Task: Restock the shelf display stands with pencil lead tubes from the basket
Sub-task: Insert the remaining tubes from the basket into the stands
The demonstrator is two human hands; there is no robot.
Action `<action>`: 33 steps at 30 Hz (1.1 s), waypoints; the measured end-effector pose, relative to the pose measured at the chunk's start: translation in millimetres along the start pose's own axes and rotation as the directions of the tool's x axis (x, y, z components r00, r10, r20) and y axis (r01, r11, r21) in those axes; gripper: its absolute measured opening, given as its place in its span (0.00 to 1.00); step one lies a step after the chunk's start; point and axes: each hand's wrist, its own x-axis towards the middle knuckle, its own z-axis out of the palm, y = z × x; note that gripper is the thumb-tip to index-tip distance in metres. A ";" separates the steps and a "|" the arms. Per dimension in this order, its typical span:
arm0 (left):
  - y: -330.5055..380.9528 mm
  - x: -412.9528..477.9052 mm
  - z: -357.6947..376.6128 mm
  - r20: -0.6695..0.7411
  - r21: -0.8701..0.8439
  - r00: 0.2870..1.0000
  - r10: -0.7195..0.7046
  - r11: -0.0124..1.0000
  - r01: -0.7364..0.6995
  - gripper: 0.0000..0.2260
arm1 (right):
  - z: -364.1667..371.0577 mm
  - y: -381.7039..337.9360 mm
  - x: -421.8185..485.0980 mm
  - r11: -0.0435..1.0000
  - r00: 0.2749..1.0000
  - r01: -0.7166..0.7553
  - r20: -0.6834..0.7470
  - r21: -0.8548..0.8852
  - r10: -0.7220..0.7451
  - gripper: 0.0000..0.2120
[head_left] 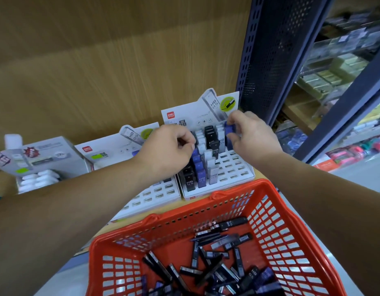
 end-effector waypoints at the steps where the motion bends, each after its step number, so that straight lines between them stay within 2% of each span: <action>1: -0.3 -3.0 -2.4 0.000 -0.002 1.000 -0.003 1.000 0.003 0.05 | -0.6 0.4 -2.6 1.000 1.000 0.010 -0.013 -0.017 -0.010 0.09; 5: -1.1 -13.9 -5.5 0.007 0.036 1.000 -0.023 0.999 0.022 0.04 | -7.3 7.0 -5.5 0.997 0.999 -0.041 -0.005 -0.067 0.041 0.08; 9: -1.9 -20.0 -0.5 0.027 0.038 0.998 -0.062 0.997 0.061 0.04 | -8.2 3.9 -9.7 0.986 0.996 -0.082 0.018 -0.144 0.085 0.13; 11: -1.0 -18.7 3.9 0.011 0.052 0.999 -0.050 0.997 0.050 0.04 | -7.8 -3.4 -11.2 0.995 1.000 -0.024 0.008 -0.100 0.025 0.19; 14: -2.2 -15.4 9.4 -0.010 0.059 0.999 -0.051 0.997 0.052 0.04 | -6.0 -12.7 -11.2 0.999 0.992 0.001 0.127 0.046 -0.007 0.29; 16: -5.9 -12.2 11.7 -0.020 0.064 0.999 -0.036 0.997 0.037 0.04 | -2.9 -14.4 -9.3 1.000 0.990 -0.014 0.144 0.019 0.011 0.31; 23: -12.9 -11.5 19.4 -0.075 0.038 0.997 -0.010 0.999 0.012 0.05 | -2.8 -26.3 -4.6 0.980 0.986 -0.122 0.097 -0.156 0.138 0.22; 27: -5.5 -26.2 10.7 -0.099 -0.004 0.995 -0.009 1.000 0.008 0.06 | -21.1 -37.6 -20.9 0.965 0.987 -0.032 0.144 -0.261 0.071 0.17; 31: 7.3 -62.6 5.0 -0.147 -0.134 0.989 -0.017 0.991 -0.003 0.07 | -42.5 -51.9 -67.7 0.978 0.989 0.012 0.145 -0.208 0.019 0.11; 33: 10.8 -88.7 12.5 -0.177 -0.201 0.984 -0.033 0.980 -0.003 0.08 | -46.6 -57.8 -106.6 0.984 0.975 -0.008 0.217 -0.180 0.047 0.08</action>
